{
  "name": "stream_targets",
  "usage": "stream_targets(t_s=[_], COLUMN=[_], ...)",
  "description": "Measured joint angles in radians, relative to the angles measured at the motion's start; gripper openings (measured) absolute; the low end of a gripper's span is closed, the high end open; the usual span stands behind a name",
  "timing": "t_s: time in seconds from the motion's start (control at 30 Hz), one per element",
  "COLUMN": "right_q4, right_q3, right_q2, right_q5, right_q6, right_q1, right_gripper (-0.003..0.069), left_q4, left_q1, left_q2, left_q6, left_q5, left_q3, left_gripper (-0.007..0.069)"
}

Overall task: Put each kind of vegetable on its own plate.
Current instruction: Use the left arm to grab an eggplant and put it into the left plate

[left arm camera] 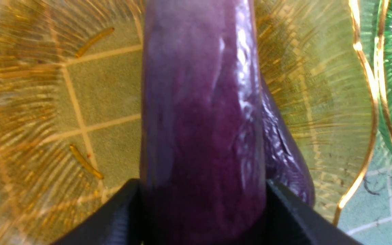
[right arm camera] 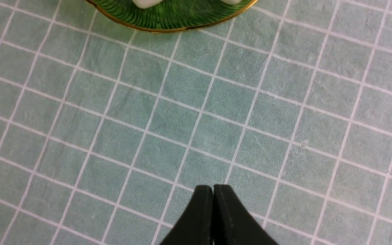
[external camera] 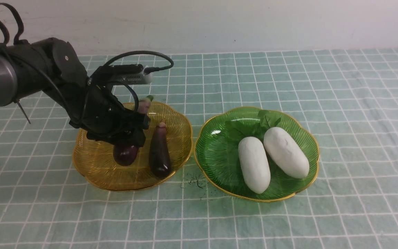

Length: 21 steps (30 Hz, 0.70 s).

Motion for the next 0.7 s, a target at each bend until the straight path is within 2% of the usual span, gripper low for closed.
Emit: stream_targets(t_s=[0.2, 0.43, 0.5, 0.53, 0.6, 0.7], right_q4=[-0.012, -0.012, -0.012, -0.013, -0.014, -0.014], right_q3=[0.063, 0.25, 0.368, 0.375, 0.462, 0.522], right_q2=[-0.199, -0.506, -0.61, -0.621, -0.66, -0.668], right_q5=[-0.02, -0.217, -0.375, -0.401, -0.568, -0.734], right_q6=[0.006, 0.006, 0.006, 0.006, 0.006, 0.006], right_q1=[0.0, 0.0, 0.0, 0.0, 0.0, 0.0], right_gripper=[-0.0015, -0.0015, -0.0015, -0.0015, -0.0015, -0.0015], left_q4=[0.008, 0.008, 0.008, 0.008, 0.008, 0.008], left_q1=[0.0, -0.001, -0.001, -0.001, -0.001, -0.001], left_q2=[0.0, 0.0, 0.0, 0.0, 0.0, 0.0], left_q6=[0.0, 0.0, -0.001, -0.001, -0.001, -0.001], left_q5=[-0.001, -0.001, -0.001, -0.001, -0.001, -0.001], left_q3=[0.0, 0.0, 0.0, 0.0, 0.0, 0.0], left_gripper=[0.0459, 0.0459, 0.0459, 0.0459, 0.0459, 0.0459])
